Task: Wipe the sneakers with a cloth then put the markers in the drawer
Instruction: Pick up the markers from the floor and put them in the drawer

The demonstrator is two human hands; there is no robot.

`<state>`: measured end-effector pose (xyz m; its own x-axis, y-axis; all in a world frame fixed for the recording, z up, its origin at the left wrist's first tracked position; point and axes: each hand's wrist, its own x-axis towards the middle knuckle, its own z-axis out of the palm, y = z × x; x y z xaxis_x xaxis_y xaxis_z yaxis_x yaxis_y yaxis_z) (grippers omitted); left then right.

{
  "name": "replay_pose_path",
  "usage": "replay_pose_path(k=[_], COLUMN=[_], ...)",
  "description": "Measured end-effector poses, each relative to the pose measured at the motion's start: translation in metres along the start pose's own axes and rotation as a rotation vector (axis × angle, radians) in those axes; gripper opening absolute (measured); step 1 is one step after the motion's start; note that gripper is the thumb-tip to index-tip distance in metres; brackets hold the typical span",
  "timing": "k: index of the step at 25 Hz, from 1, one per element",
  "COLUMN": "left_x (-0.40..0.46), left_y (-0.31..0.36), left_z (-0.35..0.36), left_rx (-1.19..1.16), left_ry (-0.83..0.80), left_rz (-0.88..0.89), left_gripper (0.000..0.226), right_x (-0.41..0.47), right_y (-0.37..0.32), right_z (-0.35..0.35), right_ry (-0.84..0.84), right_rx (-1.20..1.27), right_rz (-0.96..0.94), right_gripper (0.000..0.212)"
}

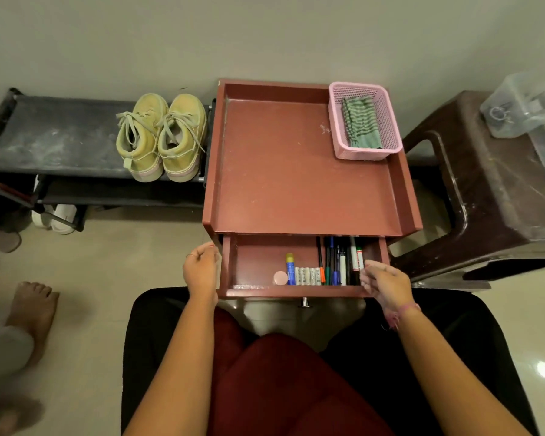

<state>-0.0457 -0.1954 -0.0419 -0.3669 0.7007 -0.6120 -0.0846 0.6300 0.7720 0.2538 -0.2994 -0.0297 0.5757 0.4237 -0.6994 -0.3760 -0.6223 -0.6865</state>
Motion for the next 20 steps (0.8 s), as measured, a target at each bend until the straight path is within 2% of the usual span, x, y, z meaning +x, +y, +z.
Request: replay_pose_path(k=[3, 6, 8, 10, 13, 20], left_x=[-0.024, -0.047, -0.063, -0.068, -0.071, -0.067], left_y=[0.000, -0.004, -0.006, -0.008, -0.009, -0.018], left_z=[-0.007, -0.007, -0.006, -0.004, 0.002, 0.001], left_rx=[-0.064, -0.100, -0.135, -0.166, -0.283, -0.431], left_ry=[0.069, 0.028, -0.024, -0.054, -0.125, -0.170], left_rz=[-0.049, -0.112, -0.218, -0.281, -0.375, -0.456], left_gripper=[0.023, 0.017, 0.019, 0.033, 0.025, 0.035], right_x=[-0.011, -0.019, -0.025, -0.030, -0.033, -0.033], right_y=[0.005, 0.013, 0.016, 0.017, 0.018, 0.020], right_z=[-0.009, -0.014, -0.016, -0.016, -0.018, -0.017], right_ry=[0.065, 0.163, 0.190, 0.218, 0.226, 0.166], right_rx=[0.241, 0.373, 0.394, 0.403, 0.431, 0.536], right_rz=[0.139, 0.216, 0.251, 0.275, 0.304, 0.360], right_gripper=[0.026, 0.032, 0.033, 0.035, 0.038, 0.041])
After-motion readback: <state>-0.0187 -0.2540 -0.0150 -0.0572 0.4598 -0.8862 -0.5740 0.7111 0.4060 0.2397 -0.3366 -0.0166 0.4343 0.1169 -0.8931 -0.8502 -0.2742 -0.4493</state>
